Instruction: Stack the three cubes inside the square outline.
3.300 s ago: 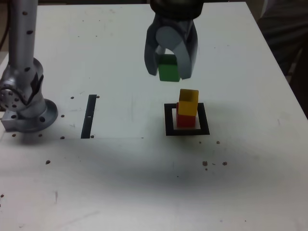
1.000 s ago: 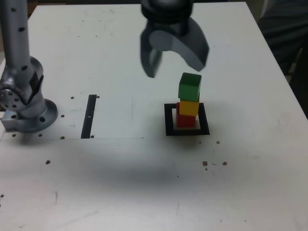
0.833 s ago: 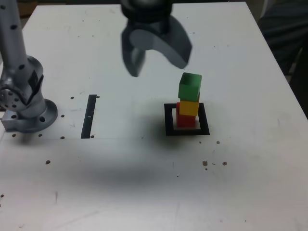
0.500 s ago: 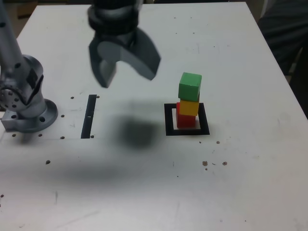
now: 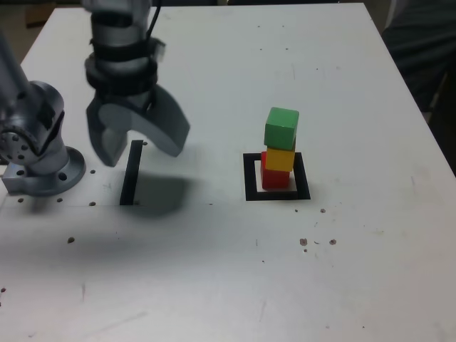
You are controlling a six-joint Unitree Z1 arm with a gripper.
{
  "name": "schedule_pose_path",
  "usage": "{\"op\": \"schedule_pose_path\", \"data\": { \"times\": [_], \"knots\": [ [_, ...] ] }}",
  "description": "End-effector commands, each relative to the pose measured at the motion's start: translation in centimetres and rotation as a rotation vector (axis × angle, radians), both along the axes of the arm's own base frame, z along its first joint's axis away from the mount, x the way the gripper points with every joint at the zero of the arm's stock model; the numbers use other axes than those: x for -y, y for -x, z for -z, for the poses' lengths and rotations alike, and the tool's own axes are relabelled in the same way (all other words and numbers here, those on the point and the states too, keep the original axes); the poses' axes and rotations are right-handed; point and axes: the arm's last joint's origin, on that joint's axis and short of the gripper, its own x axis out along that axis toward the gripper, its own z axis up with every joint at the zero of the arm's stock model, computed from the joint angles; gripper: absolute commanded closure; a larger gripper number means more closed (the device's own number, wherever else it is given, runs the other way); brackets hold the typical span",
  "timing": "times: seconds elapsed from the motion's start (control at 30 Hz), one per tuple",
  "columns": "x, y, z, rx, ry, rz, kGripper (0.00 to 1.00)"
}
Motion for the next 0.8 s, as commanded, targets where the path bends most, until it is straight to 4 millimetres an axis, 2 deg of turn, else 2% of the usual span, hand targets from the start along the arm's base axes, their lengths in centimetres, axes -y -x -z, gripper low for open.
{"op": "schedule_pose_path", "data": {
  "times": [0.0,0.43,0.77],
  "knots": [
    [-0.1,0.5,0.2,0.009,-0.007,-0.019,0.0],
    [-0.3,1.8,2.4,0.02,-0.044,-0.081,0.0],
    [-0.8,2.0,2.3,0.01,-0.136,-0.078,0.0]
  ]
}}
